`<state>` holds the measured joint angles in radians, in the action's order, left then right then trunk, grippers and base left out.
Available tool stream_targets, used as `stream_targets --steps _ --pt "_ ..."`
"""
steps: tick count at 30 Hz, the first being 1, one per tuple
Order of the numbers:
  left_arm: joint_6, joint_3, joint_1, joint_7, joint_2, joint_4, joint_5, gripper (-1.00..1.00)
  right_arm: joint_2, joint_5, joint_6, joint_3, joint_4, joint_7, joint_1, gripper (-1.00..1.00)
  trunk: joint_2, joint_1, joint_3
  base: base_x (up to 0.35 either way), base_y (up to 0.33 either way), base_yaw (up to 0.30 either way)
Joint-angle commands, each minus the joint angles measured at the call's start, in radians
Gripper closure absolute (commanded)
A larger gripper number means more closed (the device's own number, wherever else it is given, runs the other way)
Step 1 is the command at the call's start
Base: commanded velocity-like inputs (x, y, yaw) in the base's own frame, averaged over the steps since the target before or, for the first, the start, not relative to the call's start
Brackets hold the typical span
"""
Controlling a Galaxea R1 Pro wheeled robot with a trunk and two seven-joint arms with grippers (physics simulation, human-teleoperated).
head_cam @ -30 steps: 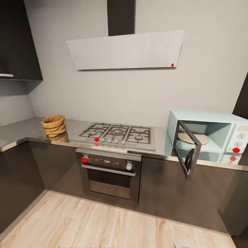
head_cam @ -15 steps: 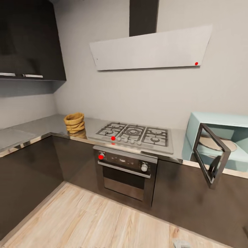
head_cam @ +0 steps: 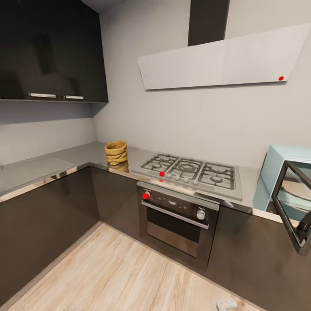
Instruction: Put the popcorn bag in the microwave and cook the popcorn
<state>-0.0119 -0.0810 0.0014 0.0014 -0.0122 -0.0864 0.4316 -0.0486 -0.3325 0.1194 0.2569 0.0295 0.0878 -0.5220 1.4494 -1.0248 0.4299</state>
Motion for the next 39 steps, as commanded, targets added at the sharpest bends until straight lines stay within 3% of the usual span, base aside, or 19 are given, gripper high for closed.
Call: stream_targets --steps 1,17,25,30,34,39 --pt "-0.001 -0.008 0.0 0.0 0.0 -0.001 -0.004 -1.0 0.0 -0.01 0.002 0.008 0.001 0.003 -0.001 -1.0 0.001 0.0 0.0 0.125 0.0 0.292" --pt "-0.002 -0.006 0.0 -0.009 -0.001 -0.001 -0.004 -1.0 -0.016 0.005 -0.024 0.015 0.001 0.013 -0.001 -1.0 0.001 0.0 -0.001 0.297 0.141 0.034" --pt "0.001 -0.007 0.0 -0.009 -0.004 -0.001 -0.003 -1.0 -0.001 0.01 -0.093 0.014 0.003 0.006 -0.001 -1.0 0.001 0.0 -0.001 0.263 0.26 -0.004" --pt "0.001 -0.007 0.0 -0.009 -0.005 -0.001 -0.003 -1.0 0.001 0.0 -0.089 0.012 0.003 0.009 -0.001 -1.0 0.001 0.0 -0.001 0.249 0.266 -0.226" --pt "0.001 -0.006 0.0 -0.009 -0.004 -0.001 -0.003 -1.0 0.025 0.001 -0.086 0.009 0.003 0.013 -0.001 -1.0 0.001 0.0 -0.001 0.249 0.266 -0.288" --pt "0.001 -0.006 0.0 -0.009 -0.003 -0.001 -0.003 -1.0 0.027 0.001 -0.087 0.008 0.004 0.012 -0.001 -1.0 0.001 0.0 -0.001 0.249 0.267 -0.246"
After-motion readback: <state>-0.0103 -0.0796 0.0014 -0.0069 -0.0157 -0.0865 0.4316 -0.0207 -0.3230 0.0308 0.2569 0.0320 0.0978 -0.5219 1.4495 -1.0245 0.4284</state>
